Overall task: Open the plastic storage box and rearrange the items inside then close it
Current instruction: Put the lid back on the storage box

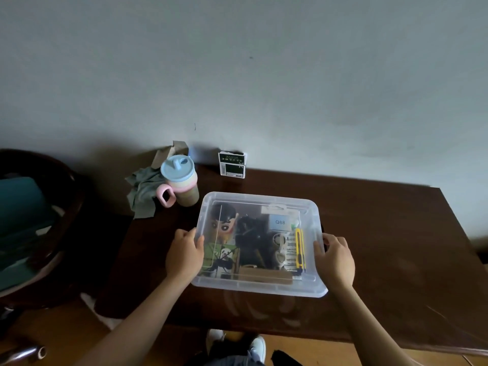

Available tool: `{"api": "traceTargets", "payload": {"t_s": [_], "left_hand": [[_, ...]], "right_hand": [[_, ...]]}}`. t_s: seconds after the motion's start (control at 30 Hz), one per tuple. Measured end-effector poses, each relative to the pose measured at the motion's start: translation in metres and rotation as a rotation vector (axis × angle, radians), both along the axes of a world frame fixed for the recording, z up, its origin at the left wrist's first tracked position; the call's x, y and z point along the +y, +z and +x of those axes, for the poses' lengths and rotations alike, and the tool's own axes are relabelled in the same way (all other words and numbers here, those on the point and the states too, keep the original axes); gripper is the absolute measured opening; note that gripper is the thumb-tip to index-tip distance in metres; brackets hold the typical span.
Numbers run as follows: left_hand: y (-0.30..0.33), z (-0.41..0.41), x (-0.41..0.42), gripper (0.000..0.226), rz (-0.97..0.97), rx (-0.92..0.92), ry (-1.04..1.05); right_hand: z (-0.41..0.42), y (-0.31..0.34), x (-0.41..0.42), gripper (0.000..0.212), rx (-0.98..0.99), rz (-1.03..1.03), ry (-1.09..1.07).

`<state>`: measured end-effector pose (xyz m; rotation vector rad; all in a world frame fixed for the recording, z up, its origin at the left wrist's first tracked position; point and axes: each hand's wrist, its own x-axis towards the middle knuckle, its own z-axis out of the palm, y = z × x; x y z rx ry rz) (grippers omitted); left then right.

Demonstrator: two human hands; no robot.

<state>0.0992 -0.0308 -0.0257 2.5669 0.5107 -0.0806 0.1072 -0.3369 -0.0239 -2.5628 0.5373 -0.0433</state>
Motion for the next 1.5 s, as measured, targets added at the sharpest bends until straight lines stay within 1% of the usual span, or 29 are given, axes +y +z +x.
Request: {"api": "traceTargets", "payload": {"t_s": [0.07,0.13,0.2,0.27,0.33,0.4,0.47,0.53,0.63,0.87,0.97,1.03,1.13,1.2,1.27,1.4,1.5], "left_hand": [[0.001,0.002,-0.001,0.033,-0.003,0.006,0.002],[0.003,0.005,-0.002,0.034,-0.016,-0.057,-0.015],[0.006,0.012,-0.002,0.041,-0.034,-0.154,-0.08],[0.009,0.024,-0.003,0.046,0.008,-0.199,-0.184],[0.009,0.039,-0.005,0.049,0.093,-0.184,-0.293],[0.003,0.051,-0.006,0.053,0.175,-0.12,-0.364],[-0.006,0.058,-0.004,0.055,0.216,-0.07,-0.388],[-0.014,0.058,-0.002,0.056,0.228,-0.076,-0.393],[-0.02,0.055,-0.002,0.056,0.202,-0.13,-0.375],[-0.023,0.059,-0.002,0.054,0.114,-0.181,-0.358],[-0.019,0.061,-0.002,0.054,0.075,-0.25,-0.37],[-0.019,0.056,-0.001,0.054,0.007,-0.283,-0.338],[-0.023,0.038,0.002,0.057,-0.128,-0.242,-0.216],[-0.026,0.024,0.002,0.058,-0.172,-0.18,-0.177],[-0.03,0.012,0.0,0.058,-0.185,-0.139,-0.149],[-0.028,0.002,-0.005,0.06,-0.225,-0.177,-0.028],[-0.026,0.002,-0.006,0.065,-0.241,-0.122,0.016]], "right_hand": [[0.001,0.0,-0.002,0.035,0.02,0.003,0.016],[0.004,0.001,0.0,0.047,0.029,-0.009,0.031],[0.01,0.004,0.005,0.055,-0.012,-0.018,0.08],[0.02,0.005,0.01,0.059,-0.03,-0.055,0.177],[0.032,0.003,0.014,0.064,0.007,-0.121,0.271],[0.043,-0.001,0.016,0.066,0.076,-0.172,0.328],[0.049,-0.006,0.017,0.066,0.121,-0.195,0.352],[0.051,-0.011,0.018,0.069,0.121,-0.22,0.347],[0.051,-0.016,0.018,0.073,0.106,-0.242,0.339],[0.055,-0.023,0.019,0.07,0.081,-0.248,0.327],[0.059,-0.019,0.019,0.069,0.061,-0.198,0.332],[0.056,-0.016,0.018,0.066,0.033,-0.113,0.317],[0.04,-0.013,0.014,0.059,-0.028,0.001,0.217],[0.023,-0.016,0.011,0.057,-0.045,0.015,0.176],[0.006,-0.021,0.01,0.057,-0.021,0.0,0.172],[-0.007,-0.023,0.014,0.059,-0.029,-0.009,0.166],[-0.007,-0.021,0.014,0.061,-0.019,0.046,0.132]]}}
